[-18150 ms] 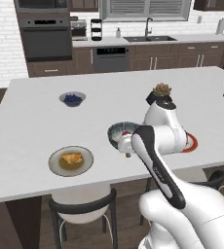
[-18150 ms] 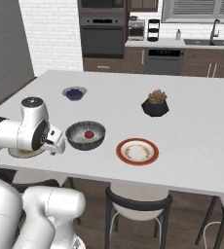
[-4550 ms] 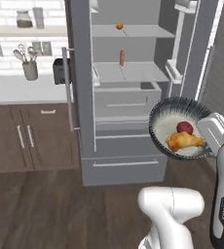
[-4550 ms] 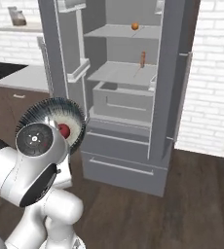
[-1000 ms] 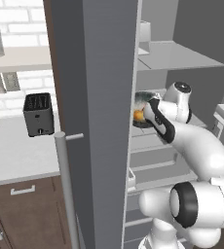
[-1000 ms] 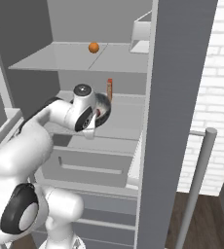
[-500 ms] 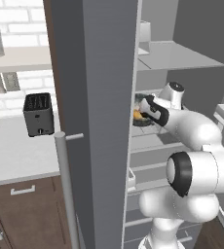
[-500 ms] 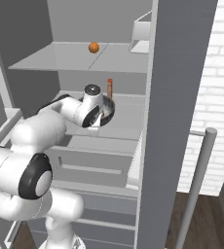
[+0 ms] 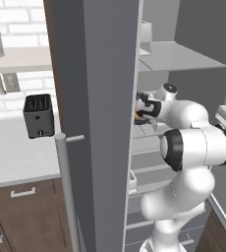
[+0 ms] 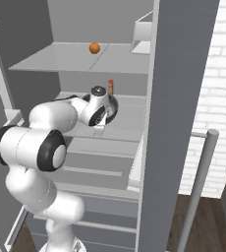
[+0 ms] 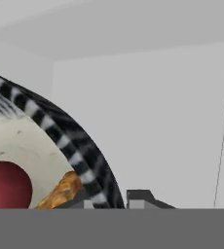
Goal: Pick the chicken drumstick and tomato from their plates and place them in the bowl. Then put the bowl in the fridge.
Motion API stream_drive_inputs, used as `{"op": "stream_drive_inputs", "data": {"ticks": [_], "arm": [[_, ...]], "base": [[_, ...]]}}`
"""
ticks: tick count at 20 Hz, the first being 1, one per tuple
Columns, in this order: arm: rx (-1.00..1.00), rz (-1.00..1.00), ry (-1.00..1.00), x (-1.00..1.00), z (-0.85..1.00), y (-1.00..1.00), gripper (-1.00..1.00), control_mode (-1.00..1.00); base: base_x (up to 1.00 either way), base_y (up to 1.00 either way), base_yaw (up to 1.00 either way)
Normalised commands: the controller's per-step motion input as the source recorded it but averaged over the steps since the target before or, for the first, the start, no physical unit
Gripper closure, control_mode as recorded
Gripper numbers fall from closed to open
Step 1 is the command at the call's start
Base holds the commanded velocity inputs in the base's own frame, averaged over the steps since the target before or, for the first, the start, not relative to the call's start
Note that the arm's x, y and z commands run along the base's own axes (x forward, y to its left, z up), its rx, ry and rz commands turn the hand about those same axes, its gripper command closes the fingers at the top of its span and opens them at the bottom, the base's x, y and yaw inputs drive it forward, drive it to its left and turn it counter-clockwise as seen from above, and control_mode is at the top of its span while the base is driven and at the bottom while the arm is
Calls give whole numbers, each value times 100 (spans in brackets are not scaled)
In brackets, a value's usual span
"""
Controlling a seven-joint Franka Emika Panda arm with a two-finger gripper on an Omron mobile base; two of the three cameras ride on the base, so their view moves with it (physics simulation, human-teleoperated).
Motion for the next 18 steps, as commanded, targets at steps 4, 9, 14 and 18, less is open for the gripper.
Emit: {"op": "stream_drive_inputs", "data": {"ticks": [4, 9, 14, 18], "arm": [[0, 0, 0, 21, -3, 0, -100, -100], [0, 0, -7, -15, 6, 0, -100, -100], [0, 0, -25, -32, 41, 0, -100, -100], [0, 0, -34, -56, 67, 0, -100, -100]], "base": [[0, 0, 0], [0, 0, 0], [0, 0, 0], [0, 0, 0]]}}
